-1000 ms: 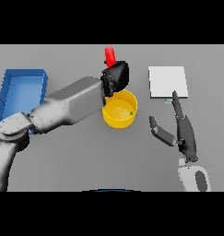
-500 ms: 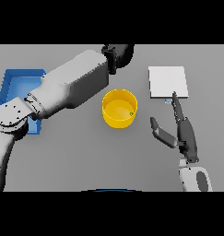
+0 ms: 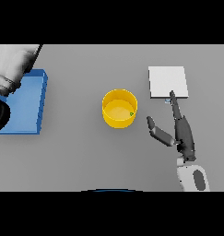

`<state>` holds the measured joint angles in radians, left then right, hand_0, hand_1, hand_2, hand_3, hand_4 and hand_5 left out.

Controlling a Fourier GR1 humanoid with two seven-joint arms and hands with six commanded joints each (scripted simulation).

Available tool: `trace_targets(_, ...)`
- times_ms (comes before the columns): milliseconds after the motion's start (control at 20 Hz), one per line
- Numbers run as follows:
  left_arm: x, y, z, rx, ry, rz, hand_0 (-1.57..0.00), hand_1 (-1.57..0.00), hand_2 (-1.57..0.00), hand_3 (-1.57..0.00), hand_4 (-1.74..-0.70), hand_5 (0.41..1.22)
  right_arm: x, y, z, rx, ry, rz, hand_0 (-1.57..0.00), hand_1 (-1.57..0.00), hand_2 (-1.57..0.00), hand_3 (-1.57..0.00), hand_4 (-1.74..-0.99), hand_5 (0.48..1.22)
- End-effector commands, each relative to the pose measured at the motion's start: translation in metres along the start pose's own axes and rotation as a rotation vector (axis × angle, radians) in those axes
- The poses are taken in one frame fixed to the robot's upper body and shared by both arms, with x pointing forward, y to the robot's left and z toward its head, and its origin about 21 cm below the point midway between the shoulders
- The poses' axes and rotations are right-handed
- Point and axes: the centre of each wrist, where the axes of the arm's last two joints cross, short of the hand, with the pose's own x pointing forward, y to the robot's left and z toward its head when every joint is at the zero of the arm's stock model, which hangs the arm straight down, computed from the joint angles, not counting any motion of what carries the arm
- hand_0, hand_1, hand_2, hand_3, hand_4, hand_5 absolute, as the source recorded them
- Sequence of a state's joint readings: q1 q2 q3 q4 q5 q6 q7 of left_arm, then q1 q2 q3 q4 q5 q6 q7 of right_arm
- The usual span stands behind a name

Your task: Pick up the red beaker and tilt it to pour out 1 green nut into yellow bowl. Pick up the yellow bowl and place it on the metallic measuring scale.

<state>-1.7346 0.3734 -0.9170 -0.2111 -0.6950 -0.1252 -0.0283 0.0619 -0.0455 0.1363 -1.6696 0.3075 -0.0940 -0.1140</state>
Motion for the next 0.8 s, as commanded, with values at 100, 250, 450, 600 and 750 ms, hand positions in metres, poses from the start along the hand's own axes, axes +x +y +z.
trace_targets(100,-0.057,-0.023,0.010,0.003,0.167,0.340,-1.57,-1.57,-1.57,-1.39,-1.74,1.221,0.002,-0.001,-0.004,0.001,-0.017,-0.033,0.00,0.00,0.00,0.00,-1.129,0.625)
trace_targets(250,-0.100,-0.070,0.026,-0.001,0.316,0.636,-1.57,-1.57,-1.57,-1.48,-1.74,1.221,0.004,0.000,-0.007,0.024,-0.036,-0.105,0.00,0.00,0.00,0.00,-1.083,0.625)
trace_targets(450,-0.125,-0.146,0.051,-0.025,0.568,0.858,-1.57,-1.57,-1.57,-1.53,-1.74,1.221,-0.001,-0.004,-0.005,0.050,-0.039,-0.104,0.00,0.00,0.00,0.00,-1.126,0.651)
trace_targets(600,-0.131,-0.182,0.065,-0.058,0.756,1.008,-1.57,-1.57,-1.57,-1.55,-1.74,1.221,-0.002,-0.005,-0.005,0.055,-0.034,-0.104,0.00,0.00,0.00,0.00,-1.157,0.666)
trace_targets(750,-0.132,-0.211,0.077,-0.060,0.837,1.126,-1.57,-1.57,-1.57,-1.49,-1.74,1.221,-0.001,-0.003,-0.007,0.068,-0.055,-0.091,0.00,0.00,0.00,0.00,-1.181,0.687)
